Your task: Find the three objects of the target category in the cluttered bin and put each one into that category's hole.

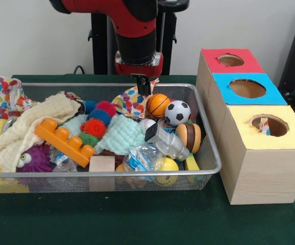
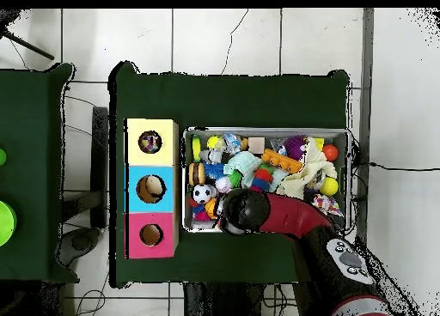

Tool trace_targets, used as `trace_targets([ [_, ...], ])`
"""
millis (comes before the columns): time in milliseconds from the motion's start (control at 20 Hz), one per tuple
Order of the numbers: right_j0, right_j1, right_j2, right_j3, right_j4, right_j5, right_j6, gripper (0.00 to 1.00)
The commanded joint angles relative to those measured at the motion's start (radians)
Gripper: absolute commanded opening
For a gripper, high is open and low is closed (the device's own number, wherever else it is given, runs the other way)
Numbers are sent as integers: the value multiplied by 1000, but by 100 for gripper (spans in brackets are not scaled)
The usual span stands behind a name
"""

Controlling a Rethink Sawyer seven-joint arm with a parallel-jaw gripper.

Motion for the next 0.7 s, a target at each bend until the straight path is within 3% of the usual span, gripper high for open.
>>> trace_targets([
  [50,10,36,64,-28,-52,-27,-1,0],
  [700,19,32,58,-29,-48,-44,15,0],
])
